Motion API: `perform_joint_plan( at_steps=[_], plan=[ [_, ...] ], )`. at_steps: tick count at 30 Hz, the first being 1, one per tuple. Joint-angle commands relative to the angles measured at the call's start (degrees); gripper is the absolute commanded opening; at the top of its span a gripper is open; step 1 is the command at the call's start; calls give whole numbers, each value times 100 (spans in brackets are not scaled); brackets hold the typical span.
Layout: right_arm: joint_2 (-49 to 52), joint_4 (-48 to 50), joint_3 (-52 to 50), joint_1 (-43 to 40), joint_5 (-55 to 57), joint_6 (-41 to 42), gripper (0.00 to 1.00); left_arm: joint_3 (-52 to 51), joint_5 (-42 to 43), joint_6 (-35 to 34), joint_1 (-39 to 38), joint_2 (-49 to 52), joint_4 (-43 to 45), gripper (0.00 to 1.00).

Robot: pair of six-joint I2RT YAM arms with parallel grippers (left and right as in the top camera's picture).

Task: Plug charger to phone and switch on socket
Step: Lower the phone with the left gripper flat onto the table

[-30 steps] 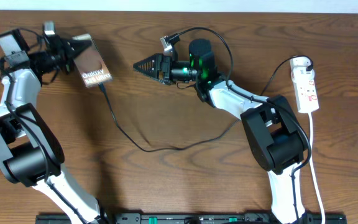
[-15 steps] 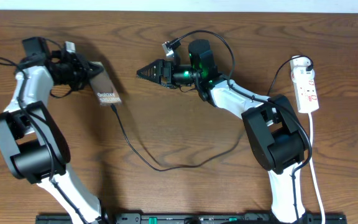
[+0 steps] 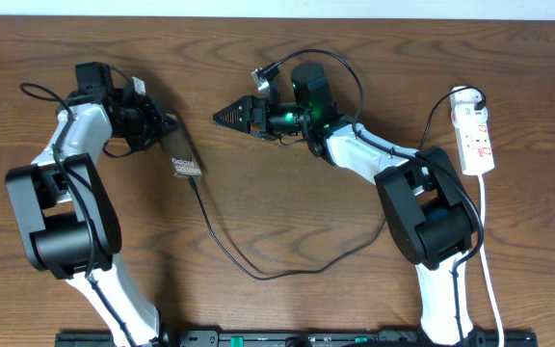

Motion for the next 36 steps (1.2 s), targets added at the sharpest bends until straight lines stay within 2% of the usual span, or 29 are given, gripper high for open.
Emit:
perform_joint_plan(
  at_steps=[1,24,36],
  plan=[
    [13,-50,96,-20,-15,-146,99,-260,-262,76,-118,-105,50,8],
    [13,-94,96,-20,-13,-190,99,-1224,-262,76,-155,-31,603,8],
    [13,-96,96,-20,-15,-188,99,-1224,-302,79,-155,-31,448,17]
  ],
)
